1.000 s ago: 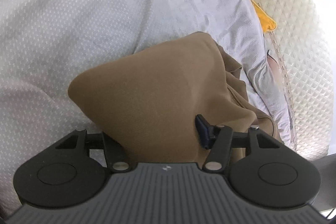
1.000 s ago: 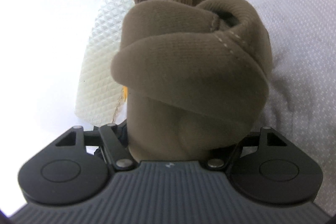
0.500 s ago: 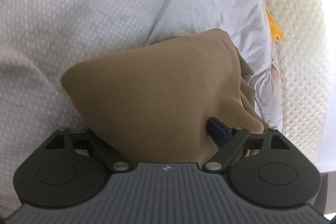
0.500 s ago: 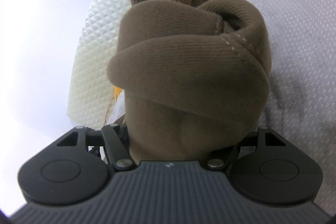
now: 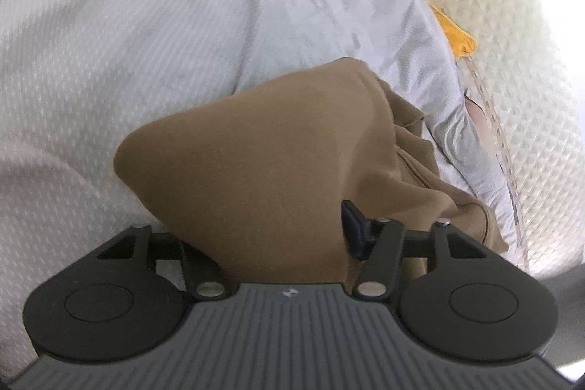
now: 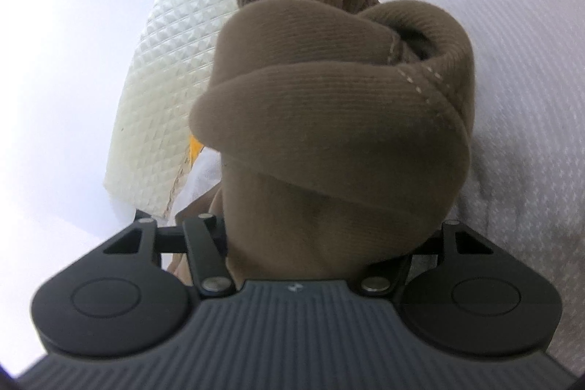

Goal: Fold large clothes

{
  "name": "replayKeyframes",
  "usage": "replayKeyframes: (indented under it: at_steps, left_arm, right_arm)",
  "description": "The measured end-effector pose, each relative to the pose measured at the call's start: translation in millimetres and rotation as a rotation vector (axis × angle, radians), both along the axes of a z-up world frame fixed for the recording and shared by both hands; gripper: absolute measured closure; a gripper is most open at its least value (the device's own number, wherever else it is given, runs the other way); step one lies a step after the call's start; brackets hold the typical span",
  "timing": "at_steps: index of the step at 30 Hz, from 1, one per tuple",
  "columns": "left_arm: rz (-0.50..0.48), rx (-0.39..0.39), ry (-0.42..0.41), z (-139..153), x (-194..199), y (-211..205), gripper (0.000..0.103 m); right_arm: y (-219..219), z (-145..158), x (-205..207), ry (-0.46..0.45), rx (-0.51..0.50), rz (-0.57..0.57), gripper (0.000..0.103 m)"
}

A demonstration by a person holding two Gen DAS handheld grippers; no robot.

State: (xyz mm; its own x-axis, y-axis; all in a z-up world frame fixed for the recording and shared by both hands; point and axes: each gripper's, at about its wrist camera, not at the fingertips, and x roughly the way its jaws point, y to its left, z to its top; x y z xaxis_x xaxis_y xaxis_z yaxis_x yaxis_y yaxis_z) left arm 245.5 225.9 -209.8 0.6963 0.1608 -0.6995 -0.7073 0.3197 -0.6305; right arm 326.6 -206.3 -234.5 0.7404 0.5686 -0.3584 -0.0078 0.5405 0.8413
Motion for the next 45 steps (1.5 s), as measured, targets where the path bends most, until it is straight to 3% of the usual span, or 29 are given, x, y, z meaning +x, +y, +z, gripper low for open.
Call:
replayKeyframes:
  at_steps: [3,16,26,37,45]
  left_arm:
    - [-0.034,0.070,-0.001,11.7,1.1,-4.9,0.051]
    - [-0.106,0.149,-0.050,43.3,-12.7,-4.1,0.058]
    - [-0.174,0.143,-0.120,80.7,-44.6,-6.0,0.059]
    - [-0.314,0.186,-0.206,130.2,-54.0,-32.8,0.059]
    - [-0.407,0.194,-0.263,163.1,-34.2,-64.1,0.059]
  right_arm:
    - [5.7,14.5,-3.7,-0.055,-0.055,0.023,0.041]
    - [10.1,67.2,-28.7,-0.250,-0.094,0.103,0.043]
    - [0.0,96.1,-66.7,-0.348,-0.075,0.134,0.043]
    - [-35.7,117.8,-100.9,-0.418,-0.030,0.064,0.043]
    - [-67.9,145.7,-103.2,-0.482,-0.041,0.013,0.043]
